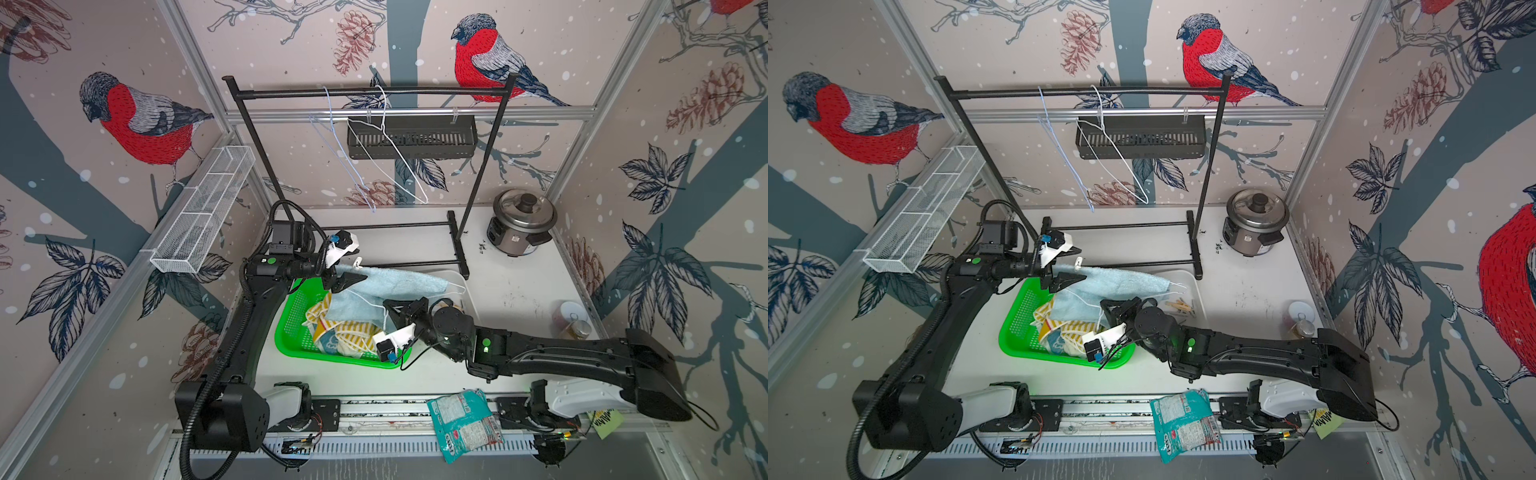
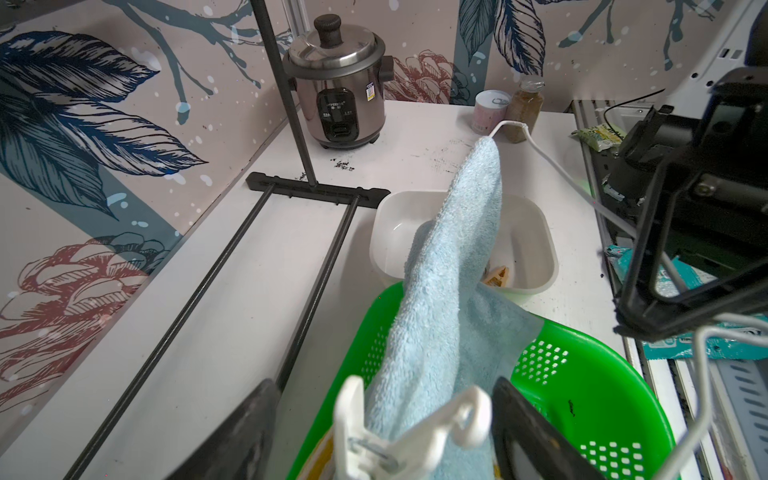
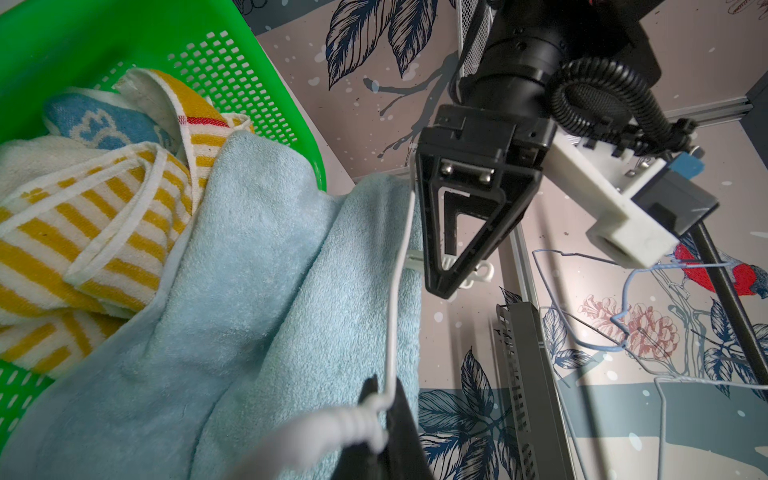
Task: Remove the clothespins securing towels to the hanger
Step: Remove the clothespin from the hanger.
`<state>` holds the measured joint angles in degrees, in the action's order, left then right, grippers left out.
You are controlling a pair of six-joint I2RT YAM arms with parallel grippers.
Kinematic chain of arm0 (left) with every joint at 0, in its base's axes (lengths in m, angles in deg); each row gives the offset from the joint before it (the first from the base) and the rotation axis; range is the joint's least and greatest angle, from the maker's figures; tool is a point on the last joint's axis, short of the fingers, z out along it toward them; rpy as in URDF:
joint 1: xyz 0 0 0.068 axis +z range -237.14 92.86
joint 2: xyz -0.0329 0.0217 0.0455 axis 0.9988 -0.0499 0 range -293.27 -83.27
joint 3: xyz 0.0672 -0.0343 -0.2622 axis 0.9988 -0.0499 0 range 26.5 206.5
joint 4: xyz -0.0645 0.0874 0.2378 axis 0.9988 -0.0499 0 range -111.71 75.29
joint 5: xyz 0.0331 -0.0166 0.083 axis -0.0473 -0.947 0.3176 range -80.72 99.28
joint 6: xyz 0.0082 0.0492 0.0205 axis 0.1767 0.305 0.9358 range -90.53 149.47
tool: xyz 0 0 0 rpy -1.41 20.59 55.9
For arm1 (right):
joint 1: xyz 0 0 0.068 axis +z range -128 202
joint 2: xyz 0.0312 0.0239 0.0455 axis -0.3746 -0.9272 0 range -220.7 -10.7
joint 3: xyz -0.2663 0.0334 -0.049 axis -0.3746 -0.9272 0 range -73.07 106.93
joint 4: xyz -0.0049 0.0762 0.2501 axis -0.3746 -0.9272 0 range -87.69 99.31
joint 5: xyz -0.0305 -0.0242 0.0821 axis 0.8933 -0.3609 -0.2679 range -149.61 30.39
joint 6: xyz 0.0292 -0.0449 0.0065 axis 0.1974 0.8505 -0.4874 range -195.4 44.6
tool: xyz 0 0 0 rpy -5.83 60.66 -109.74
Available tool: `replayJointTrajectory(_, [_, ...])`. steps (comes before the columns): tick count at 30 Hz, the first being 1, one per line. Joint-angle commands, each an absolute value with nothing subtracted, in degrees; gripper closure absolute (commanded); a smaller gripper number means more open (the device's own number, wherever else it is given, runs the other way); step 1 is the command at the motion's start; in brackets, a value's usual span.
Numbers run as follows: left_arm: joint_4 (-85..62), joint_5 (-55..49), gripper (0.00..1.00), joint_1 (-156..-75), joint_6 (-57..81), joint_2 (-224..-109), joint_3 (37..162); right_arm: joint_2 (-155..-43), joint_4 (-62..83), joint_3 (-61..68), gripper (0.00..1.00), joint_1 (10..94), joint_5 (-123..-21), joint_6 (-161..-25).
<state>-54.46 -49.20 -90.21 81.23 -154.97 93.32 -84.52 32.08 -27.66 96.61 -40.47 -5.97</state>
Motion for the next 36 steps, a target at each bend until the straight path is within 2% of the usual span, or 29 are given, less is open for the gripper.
replayJointTrajectory(1, [-55.87, -52.58, 0.27, -89.95, 83.69, -155.51, 93.38, -84.53, 34.50, -27.07, 1.00, 96.77, -40.18, -5.78])
replayJointTrajectory(6, [-55.25, -52.50, 0.31, -89.95, 83.78, -155.44, 92.95, -84.53, 34.54, -26.88, 1.00, 96.80, -40.26, -6.44])
replayJointTrajectory(11, [-54.97, -52.77, 0.41, -89.95, 83.78, -155.71, 92.94, -84.70, 34.54, -26.83, 1.00, 96.89, -40.35, -6.65])
replayJointTrajectory(19, [-54.81, -53.38, 0.62, -90.00, 83.87, -155.51, 93.14, -85.06, 34.36, -26.58, 1.00, 96.90, -40.62, -7.26])
replayJointTrajectory(24, [-54.49, -53.86, 0.70, -89.95, 83.87, -155.09, 93.15, -85.53, 33.95, -26.23, 1.00, 96.93, -41.06, -7.89])
replayJointTrajectory(31, [-53.81, -54.70, 0.79, -89.98, 83.69, -154.42, 93.09, -86.27, 33.48, -25.91, 1.00, 96.97, -41.39, -8.40])
replayJointTrajectory(36, [-52.35, -55.14, 0.80, -89.95, 82.74, -153.70, 92.90, -87.00, 33.14, -25.45, 1.00, 96.93, -41.47, -9.00])
